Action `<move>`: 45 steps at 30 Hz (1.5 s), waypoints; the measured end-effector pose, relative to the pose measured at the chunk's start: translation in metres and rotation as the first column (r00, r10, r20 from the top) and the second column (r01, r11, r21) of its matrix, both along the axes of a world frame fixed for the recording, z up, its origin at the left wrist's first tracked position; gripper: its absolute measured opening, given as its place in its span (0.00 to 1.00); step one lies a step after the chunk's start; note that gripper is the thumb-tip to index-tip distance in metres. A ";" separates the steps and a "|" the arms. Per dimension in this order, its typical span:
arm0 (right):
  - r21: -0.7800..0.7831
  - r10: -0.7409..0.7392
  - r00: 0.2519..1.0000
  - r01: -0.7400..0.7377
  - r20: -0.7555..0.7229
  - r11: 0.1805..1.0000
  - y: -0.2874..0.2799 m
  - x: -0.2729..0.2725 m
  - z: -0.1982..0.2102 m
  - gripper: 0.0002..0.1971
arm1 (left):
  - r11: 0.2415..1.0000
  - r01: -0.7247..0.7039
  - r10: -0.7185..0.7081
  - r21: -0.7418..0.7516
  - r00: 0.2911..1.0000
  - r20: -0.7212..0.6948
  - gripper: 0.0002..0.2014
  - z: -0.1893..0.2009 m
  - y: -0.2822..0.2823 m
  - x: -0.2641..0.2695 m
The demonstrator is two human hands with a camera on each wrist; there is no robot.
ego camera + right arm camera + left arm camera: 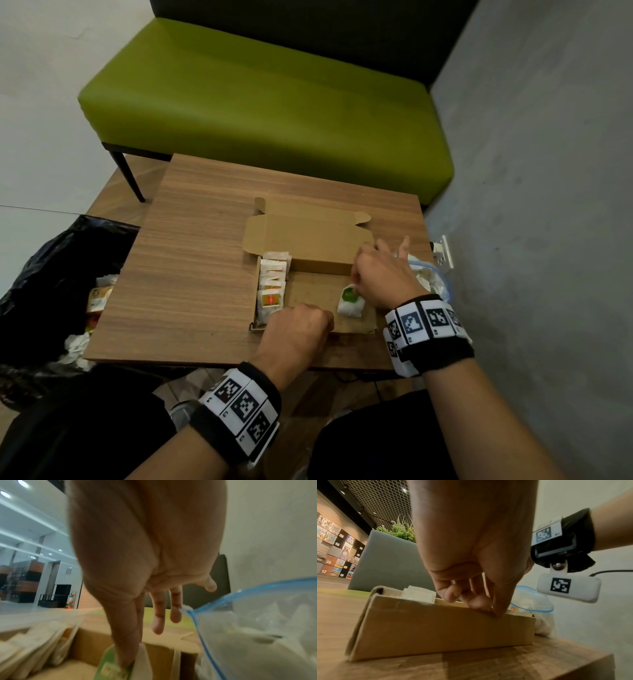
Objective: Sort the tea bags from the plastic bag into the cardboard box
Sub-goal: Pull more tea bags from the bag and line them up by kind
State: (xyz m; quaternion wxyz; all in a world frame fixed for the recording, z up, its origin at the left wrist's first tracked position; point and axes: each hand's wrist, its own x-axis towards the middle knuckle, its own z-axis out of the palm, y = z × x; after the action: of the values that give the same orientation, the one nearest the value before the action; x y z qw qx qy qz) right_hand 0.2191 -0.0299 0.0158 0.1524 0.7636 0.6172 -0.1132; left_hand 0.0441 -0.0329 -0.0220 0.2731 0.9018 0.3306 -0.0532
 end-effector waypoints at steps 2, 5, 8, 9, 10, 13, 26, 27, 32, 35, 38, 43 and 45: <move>0.030 -0.011 0.998 0.009 0.063 1.000 0.004 -0.004 -0.007 0.04 | 1.000 0.003 -0.003 -0.002 1.000 -0.005 0.12 0.000 0.001 0.000; 0.097 -0.043 0.990 0.030 0.131 0.995 0.007 -0.008 -0.017 0.08 | 1.000 0.001 -0.001 -0.001 1.000 -0.011 0.12 0.000 0.002 0.000; 0.100 -0.052 0.984 0.036 0.168 0.994 0.006 -0.007 -0.020 0.09 | 1.000 0.008 -0.008 0.002 1.000 -0.010 0.12 0.000 0.001 -0.001; 0.103 -0.058 0.982 0.040 0.178 0.994 0.006 -0.006 -0.020 0.09 | 1.000 0.007 -0.007 0.004 1.000 -0.006 0.12 0.000 0.001 -0.001; 0.113 -0.067 0.981 0.046 0.184 0.993 0.006 -0.006 -0.020 0.09 | 1.000 0.007 -0.007 0.007 1.000 -0.003 0.12 0.001 0.001 -0.001; 0.154 -0.085 0.978 0.056 0.188 0.986 0.007 -0.005 -0.019 0.08 | 1.000 0.002 -0.002 0.002 1.000 -0.005 0.11 0.001 0.002 -0.001; 0.214 -0.148 0.977 0.114 0.152 0.970 0.004 -0.004 -0.017 0.08 | 1.000 -0.003 0.003 0.002 0.999 0.035 0.12 0.002 -0.001 -0.002; 0.225 -0.152 0.977 0.116 0.148 0.967 0.003 -0.003 -0.016 0.09 | 1.000 -0.005 0.004 0.006 0.999 0.046 0.12 0.001 -0.001 -0.002; 0.329 -0.162 0.984 0.129 0.075 0.936 -0.007 0.004 -0.002 0.12 | 0.999 -0.034 0.033 0.001 0.996 0.081 0.13 0.005 -0.002 0.001; 0.437 -0.202 0.978 0.159 0.054 0.885 -0.027 0.015 0.019 0.12 | 0.999 -0.031 0.030 0.007 0.995 0.098 0.13 0.011 -0.004 0.009; 0.519 -0.273 0.961 0.215 0.036 0.827 -0.053 0.033 0.035 0.08 | 0.999 -0.010 0.006 0.035 0.993 0.117 0.14 0.023 -0.006 0.024; 0.389 -0.377 0.922 0.379 -0.086 0.839 -0.085 0.060 0.042 0.07 | 0.985 0.096 -0.121 0.143 0.977 0.174 0.16 0.039 -0.014 0.055; 0.321 -0.393 0.916 0.398 -0.085 0.859 -0.092 0.065 0.036 0.09 | 0.976 0.144 -0.175 0.163 0.965 0.196 0.19 0.040 -0.018 0.069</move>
State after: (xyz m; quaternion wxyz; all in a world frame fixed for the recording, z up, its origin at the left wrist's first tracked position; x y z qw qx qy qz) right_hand 0.2842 -0.1216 0.0514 -0.0098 0.8875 0.4587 -0.0430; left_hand 0.1131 -0.0509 0.0179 0.2336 0.9439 0.2292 0.0446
